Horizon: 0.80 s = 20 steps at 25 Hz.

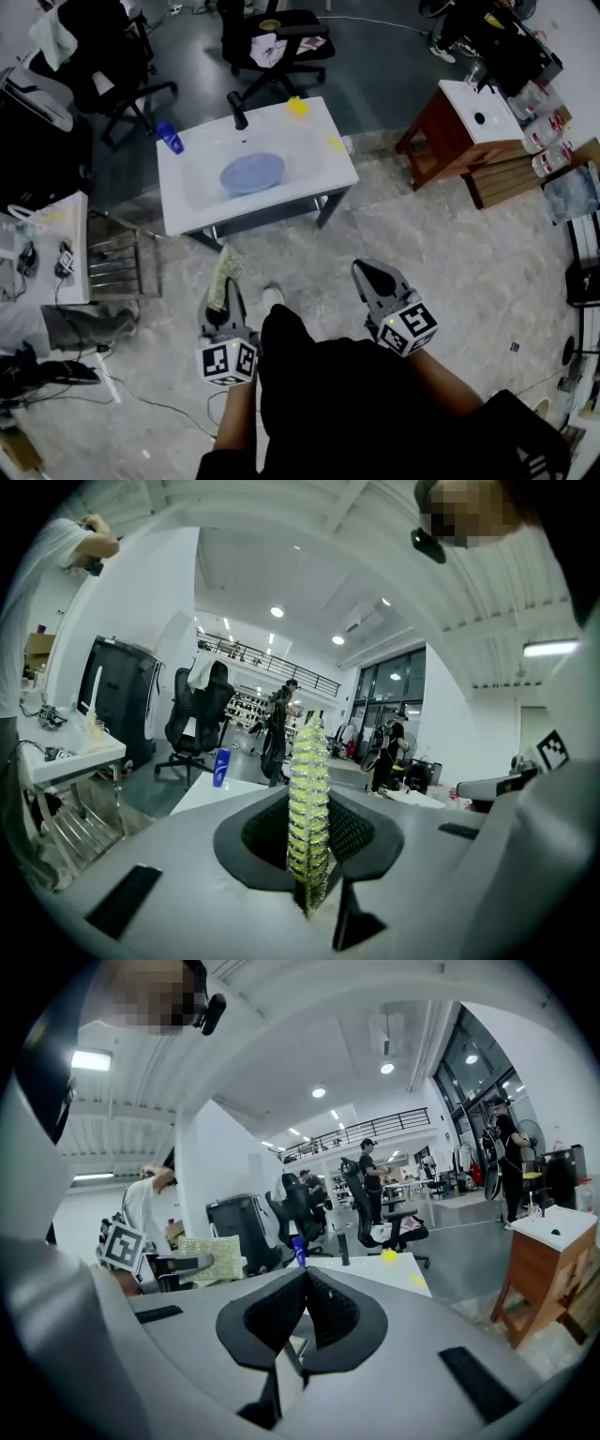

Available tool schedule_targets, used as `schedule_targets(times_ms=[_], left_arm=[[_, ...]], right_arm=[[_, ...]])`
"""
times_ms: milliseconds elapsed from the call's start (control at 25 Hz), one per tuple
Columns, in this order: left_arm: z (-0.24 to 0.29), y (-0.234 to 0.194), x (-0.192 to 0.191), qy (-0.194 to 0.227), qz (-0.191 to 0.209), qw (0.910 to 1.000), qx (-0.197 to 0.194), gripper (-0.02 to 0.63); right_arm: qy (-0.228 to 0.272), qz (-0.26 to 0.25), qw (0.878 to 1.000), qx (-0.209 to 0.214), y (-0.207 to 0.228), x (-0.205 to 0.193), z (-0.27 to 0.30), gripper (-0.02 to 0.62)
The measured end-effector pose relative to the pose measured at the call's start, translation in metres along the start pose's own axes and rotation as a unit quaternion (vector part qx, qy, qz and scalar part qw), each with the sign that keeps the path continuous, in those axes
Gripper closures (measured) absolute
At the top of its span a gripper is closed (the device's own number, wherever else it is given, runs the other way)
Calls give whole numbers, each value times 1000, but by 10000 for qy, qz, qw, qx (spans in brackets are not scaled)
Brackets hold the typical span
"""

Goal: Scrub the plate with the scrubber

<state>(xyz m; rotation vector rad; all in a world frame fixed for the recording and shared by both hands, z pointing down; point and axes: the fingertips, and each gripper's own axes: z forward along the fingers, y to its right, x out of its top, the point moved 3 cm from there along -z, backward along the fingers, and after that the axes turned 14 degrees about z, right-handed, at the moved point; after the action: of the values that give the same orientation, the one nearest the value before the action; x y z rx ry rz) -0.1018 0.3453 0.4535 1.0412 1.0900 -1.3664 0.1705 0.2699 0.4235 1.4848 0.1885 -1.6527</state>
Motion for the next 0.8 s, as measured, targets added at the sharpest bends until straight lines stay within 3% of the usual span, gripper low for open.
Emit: schedule_targets(times_ms=[280,440,680,800], left_arm=[[59,-81,20,121,-159,9998,-3,546],[80,-116,13,57,-237,9997,10,546],[109,-154,11,-86,-303,9995,96,546],[119,-161,7,-193,-398,9989,150,546]], right_arm=[[-155,-177,9997,-66,-23,23,101,599],[-255,-11,9996,-83,-25,26,142,600],[-617,154,9978,-206,-13,20,191,599],[-558,384,9976,-139,1,33,212,599]])
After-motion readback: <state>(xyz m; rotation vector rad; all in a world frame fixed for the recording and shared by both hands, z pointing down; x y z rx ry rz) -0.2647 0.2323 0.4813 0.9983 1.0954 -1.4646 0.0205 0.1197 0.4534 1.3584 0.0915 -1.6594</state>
